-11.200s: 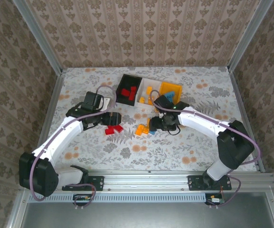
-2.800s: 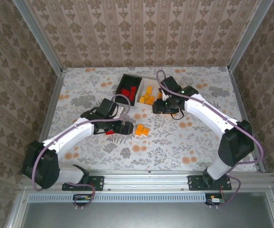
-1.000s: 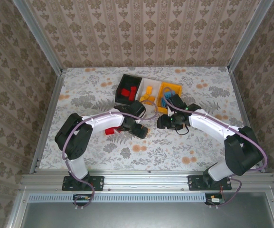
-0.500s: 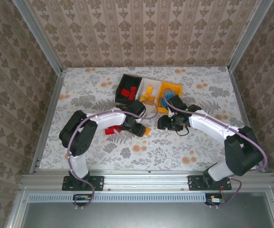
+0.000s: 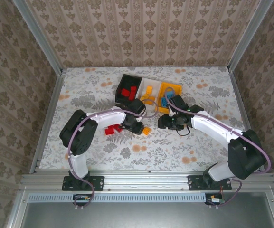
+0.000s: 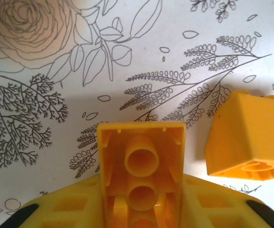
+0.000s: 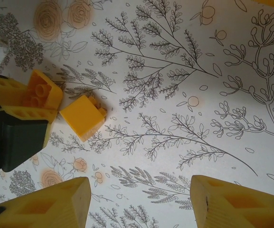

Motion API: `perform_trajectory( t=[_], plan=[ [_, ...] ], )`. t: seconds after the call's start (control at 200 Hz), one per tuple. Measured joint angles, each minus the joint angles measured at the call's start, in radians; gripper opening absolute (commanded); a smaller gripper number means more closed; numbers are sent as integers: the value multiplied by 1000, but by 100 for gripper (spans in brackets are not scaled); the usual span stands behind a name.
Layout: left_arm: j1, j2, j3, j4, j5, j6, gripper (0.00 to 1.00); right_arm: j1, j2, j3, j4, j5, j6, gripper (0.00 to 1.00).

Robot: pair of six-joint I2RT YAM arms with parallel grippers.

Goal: Sort the legos into containers by color

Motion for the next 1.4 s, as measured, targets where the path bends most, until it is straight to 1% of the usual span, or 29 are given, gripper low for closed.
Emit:
perform_trajectory(
  t=[0.165,0.285,0.34,0.41,0.485,0.575,0.72,0.77,0.885,0.905,0.985,1.045,1.09,1.125,1.185,1.235,1.4],
  plan=[
    [11,-76,-26,-2,24,-6,27,0,-21,-6,-4,3,10,60],
    [50,-168,-27,-11,46,-11,28,0,-54,-20,-10,7,14,60],
    [74,-190,-7,-27,59,-12,28,0,-72,-28,-11,10,15,60],
    [108,-184,64,-57,74,-13,28,0,-103,-45,-14,18,18,60],
    [138,-132,200,-82,90,-8,28,0,-146,-72,-19,27,24,60],
    [165,-24,399,-114,106,7,28,0,-211,-111,-33,32,41,60],
    [184,206,723,-166,121,34,28,0,-335,-186,-64,41,68,60],
    [185,285,813,-194,123,41,28,0,-379,-211,-81,48,78,61],
    [187,410,932,-257,126,53,29,0,-451,-242,-122,61,96,61],
    [187,429,949,-269,127,54,30,0,-465,-247,-130,63,98,61],
    [187,480,990,-306,131,57,40,0,-503,-254,-156,70,105,62],
    [186,495,1004,-323,136,61,45,0,-513,-255,-169,75,109,62],
    [185,495,1010,-330,141,61,52,0,-514,-255,-174,76,112,62],
    [184,494,1016,-338,143,65,55,0,-514,-255,-177,77,114,62],
    [183,493,1023,-342,145,64,58,0,-513,-255,-177,79,117,62],
    [184,491,1023,-349,144,66,62,0,-510,-255,-177,79,119,63],
    [187,456,1015,-355,142,70,63,0,-469,-248,-177,79,119,63]
  ],
)
